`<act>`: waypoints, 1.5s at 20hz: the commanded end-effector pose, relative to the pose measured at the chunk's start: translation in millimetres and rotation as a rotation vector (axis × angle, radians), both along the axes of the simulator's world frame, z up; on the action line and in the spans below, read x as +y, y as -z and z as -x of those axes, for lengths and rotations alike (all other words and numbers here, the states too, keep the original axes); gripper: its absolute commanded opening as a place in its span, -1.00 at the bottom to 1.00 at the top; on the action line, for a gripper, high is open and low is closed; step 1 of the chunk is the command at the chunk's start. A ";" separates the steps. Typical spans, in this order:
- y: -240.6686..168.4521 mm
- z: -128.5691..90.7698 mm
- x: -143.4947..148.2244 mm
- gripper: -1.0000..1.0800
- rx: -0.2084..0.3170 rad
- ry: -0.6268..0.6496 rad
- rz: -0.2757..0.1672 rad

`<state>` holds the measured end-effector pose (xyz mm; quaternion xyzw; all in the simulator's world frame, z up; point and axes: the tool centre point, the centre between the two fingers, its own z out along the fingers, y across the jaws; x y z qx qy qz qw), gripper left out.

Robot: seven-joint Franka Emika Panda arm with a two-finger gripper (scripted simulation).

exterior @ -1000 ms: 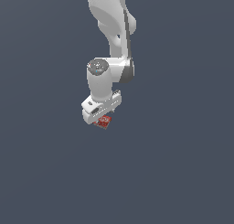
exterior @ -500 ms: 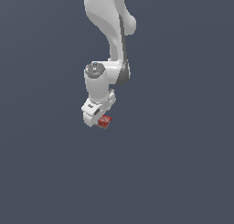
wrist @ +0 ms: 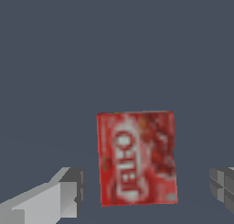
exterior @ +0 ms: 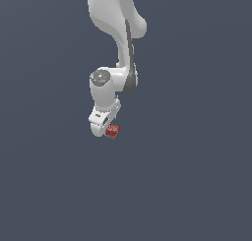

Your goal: Pick up the object and move it to a goal position.

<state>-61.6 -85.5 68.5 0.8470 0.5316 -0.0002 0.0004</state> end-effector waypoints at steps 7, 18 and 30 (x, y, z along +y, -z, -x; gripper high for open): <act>2.9 2.2 -1.6 0.92 0.000 -0.035 -0.001; 39.0 3.4 -1.5 0.92 0.000 -0.039 -0.001; 53.3 2.7 -1.6 -1.00 0.000 -0.040 -0.001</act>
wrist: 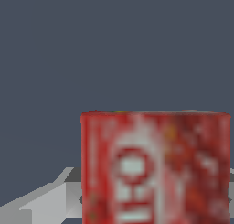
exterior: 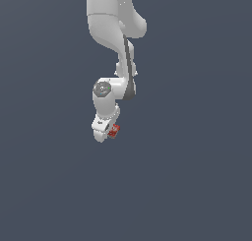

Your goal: Pick up the object and move it to a goal position.

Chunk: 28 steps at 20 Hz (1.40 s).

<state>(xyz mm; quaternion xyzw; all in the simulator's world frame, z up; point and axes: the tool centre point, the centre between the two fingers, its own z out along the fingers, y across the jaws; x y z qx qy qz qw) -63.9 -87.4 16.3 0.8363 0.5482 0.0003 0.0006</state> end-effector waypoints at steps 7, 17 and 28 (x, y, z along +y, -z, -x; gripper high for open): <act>-0.2 0.0 0.3 -1.00 0.000 0.000 0.000; -29.8 -0.9 26.9 -1.00 0.000 0.000 0.000; -119.3 -4.6 107.2 -1.00 0.001 -0.001 0.002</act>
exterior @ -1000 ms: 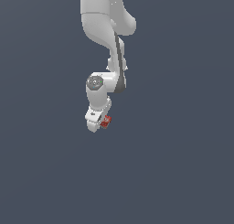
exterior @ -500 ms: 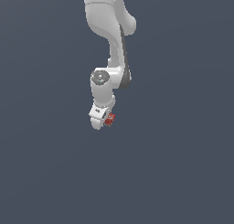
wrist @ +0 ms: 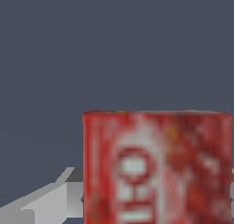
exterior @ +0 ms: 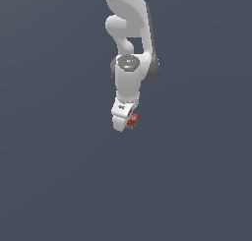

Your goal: Pick up the object and move it to a goal position.

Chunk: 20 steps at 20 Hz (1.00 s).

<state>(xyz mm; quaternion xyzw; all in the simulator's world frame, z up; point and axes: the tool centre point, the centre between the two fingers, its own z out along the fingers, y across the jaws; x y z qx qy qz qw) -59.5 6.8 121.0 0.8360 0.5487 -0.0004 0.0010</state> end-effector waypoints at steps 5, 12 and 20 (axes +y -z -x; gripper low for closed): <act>-62.0 -3.1 55.6 -1.00 0.001 -0.001 0.000; -123.4 -8.5 109.7 -1.00 0.001 0.000 -0.001; -165.6 -14.7 146.9 -1.00 0.001 0.001 -0.002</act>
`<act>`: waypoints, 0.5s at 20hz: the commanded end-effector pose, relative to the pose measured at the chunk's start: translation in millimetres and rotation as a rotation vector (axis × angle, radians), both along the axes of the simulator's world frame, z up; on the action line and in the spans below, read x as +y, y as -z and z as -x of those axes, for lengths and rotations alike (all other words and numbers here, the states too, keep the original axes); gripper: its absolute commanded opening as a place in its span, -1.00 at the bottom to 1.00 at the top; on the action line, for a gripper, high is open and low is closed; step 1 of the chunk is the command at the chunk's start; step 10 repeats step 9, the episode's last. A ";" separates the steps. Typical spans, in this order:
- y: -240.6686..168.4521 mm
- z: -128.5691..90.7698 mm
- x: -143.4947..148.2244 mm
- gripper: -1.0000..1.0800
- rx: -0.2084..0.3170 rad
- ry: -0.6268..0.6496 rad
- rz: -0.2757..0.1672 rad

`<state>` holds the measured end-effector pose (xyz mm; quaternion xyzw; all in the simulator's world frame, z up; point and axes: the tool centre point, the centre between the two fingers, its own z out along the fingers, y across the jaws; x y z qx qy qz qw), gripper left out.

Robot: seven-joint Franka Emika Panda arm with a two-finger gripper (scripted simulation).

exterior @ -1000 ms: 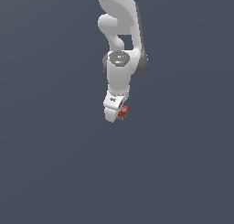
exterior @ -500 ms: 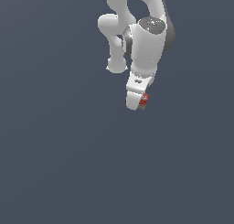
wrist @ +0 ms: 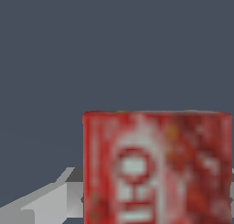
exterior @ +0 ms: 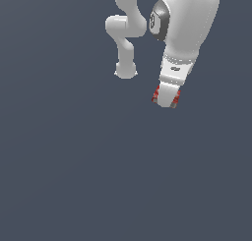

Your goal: Pick up the object and move it to a goal position.

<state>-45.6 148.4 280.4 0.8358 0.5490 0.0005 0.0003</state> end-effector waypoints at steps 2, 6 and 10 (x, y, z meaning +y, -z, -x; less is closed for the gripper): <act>-11.9 -2.0 10.0 -1.00 0.001 0.002 0.000; -17.2 -3.6 15.0 -1.00 0.001 0.002 0.000; -16.7 -4.2 14.6 -1.00 0.001 0.002 0.000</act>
